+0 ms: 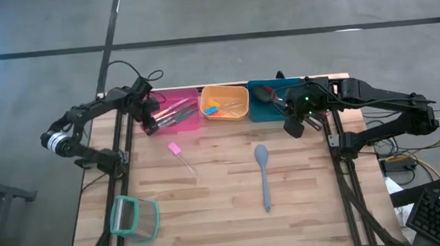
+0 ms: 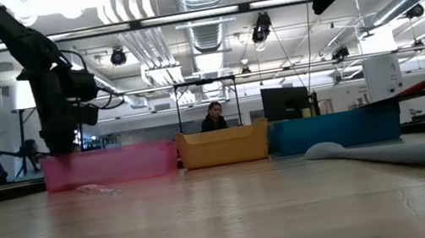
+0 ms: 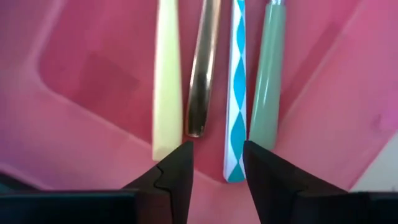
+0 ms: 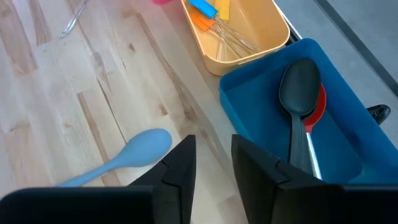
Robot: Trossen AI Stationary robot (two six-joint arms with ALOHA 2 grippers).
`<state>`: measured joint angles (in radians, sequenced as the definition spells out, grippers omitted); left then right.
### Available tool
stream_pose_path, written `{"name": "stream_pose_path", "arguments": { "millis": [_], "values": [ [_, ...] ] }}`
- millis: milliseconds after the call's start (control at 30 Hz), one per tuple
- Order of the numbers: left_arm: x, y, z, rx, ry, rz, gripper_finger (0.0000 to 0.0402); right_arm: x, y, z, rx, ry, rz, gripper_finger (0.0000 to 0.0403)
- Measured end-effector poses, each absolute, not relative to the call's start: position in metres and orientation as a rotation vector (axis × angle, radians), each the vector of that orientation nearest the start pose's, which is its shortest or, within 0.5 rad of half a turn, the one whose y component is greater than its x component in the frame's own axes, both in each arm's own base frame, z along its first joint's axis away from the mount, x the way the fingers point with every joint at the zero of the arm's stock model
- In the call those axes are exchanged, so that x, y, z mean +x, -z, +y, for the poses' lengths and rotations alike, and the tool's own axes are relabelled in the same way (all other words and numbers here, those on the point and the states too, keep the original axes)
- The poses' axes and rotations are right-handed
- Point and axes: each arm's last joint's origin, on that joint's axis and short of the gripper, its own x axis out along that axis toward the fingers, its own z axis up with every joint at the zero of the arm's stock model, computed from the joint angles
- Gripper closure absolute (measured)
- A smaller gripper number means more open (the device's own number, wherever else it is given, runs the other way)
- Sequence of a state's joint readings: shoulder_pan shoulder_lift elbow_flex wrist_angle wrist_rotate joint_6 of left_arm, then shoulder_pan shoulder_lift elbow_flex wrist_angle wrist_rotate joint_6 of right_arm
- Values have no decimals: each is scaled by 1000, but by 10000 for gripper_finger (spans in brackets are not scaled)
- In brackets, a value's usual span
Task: Pick & Place Kitchen Items
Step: Put the pink spatula into the yellow bin
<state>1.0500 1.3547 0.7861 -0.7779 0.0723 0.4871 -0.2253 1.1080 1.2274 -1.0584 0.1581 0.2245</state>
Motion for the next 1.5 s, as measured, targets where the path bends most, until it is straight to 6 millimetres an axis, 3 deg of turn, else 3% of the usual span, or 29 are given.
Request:
{"name": "stream_pose_path", "arguments": {
  "millis": [367,767,1033,1233,1500],
  "values": [
    [111,-221,178,-367,-524,1171,257,189,-351,-48,236,460,897,294],
    [124,-253,138,-265,-316,953,257,191,-352,-48,236,459,880,341],
    [151,-256,97,-101,-81,958,257,191,-352,-48,223,452,877,363],
    [170,-254,69,-72,23,984,257,191,-352,-48,223,452,877,358],
    [181,-249,50,-75,80,1028,257,191,-352,-48,223,451,878,334]
  ]
}}
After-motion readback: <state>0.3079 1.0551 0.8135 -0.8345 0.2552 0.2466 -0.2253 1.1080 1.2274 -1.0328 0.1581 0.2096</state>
